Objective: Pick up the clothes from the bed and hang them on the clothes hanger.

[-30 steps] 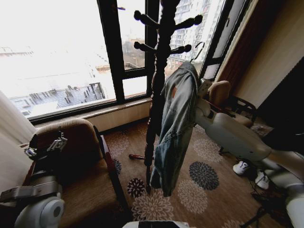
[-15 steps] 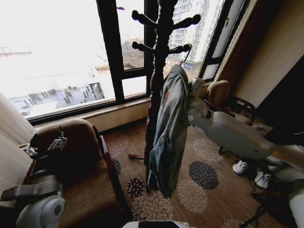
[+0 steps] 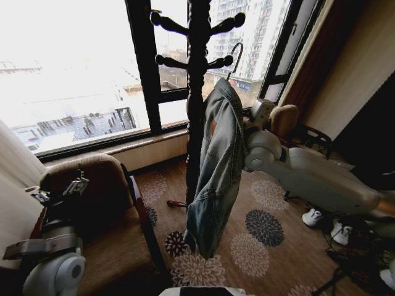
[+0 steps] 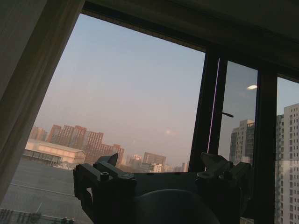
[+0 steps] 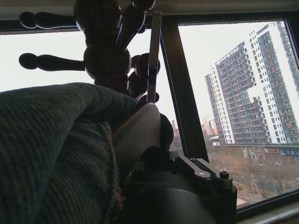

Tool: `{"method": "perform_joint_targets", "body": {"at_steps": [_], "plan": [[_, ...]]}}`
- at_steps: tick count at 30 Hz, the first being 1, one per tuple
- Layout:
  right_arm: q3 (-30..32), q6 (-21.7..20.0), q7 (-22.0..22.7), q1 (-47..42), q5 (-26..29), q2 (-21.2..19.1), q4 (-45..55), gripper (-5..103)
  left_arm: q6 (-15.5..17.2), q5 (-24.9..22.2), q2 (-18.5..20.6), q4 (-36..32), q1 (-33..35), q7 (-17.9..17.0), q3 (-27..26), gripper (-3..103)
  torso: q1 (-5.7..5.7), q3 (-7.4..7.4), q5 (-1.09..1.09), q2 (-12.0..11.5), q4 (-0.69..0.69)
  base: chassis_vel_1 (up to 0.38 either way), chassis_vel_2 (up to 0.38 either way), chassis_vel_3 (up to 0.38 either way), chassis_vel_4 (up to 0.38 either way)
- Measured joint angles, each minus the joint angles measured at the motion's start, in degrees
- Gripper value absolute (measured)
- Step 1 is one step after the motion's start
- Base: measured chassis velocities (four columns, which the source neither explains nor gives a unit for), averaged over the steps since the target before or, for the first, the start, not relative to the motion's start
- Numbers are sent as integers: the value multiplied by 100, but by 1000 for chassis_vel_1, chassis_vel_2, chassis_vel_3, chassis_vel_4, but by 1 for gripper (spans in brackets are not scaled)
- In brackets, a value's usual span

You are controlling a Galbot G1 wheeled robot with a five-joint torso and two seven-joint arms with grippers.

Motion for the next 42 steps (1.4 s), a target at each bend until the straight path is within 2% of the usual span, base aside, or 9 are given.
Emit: {"method": "perform_joint_targets", "body": {"at_steps": [2, 6, 15, 33, 37, 42], "plan": [[68, 0, -3, -107, -12, -44, 14, 20, -4, 16, -7, 0, 9, 3, 6, 100, 0, 0, 1, 0, -5, 0, 0, 0, 0], [136, 0, -8, -227, -47, -78, 32, 20, -6, 20, -7, -6, 21, 7, 4, 100, 1, 1, 3, 0, -7, 0, 0, 0, 0], [263, 11, 58, -299, 33, -102, 109, 20, -7, 32, -24, -24, 31, 14, 0, 100, 1, 1, 2, 0, -4, 0, 0, 0, 0], [804, 12, 449, -292, 1506, -292, 808, 20, -29, 57, -41, -34, 48, 44, 4, 100, 0, 1, 0, 0, -1, 0, 0, 0, 0], [840, 5, 375, -348, 1460, -385, 921, 20, -32, 57, -40, -33, 48, 47, 5, 100, 0, 1, 0, 0, 2, 0, 0, 0, 0], [935, 1, 175, -603, 1272, -541, 1050, 20, -33, 58, -41, -33, 46, 55, 26, 100, 1, 1, 0, 0, -3, 0, 0, 0, 0]]}}
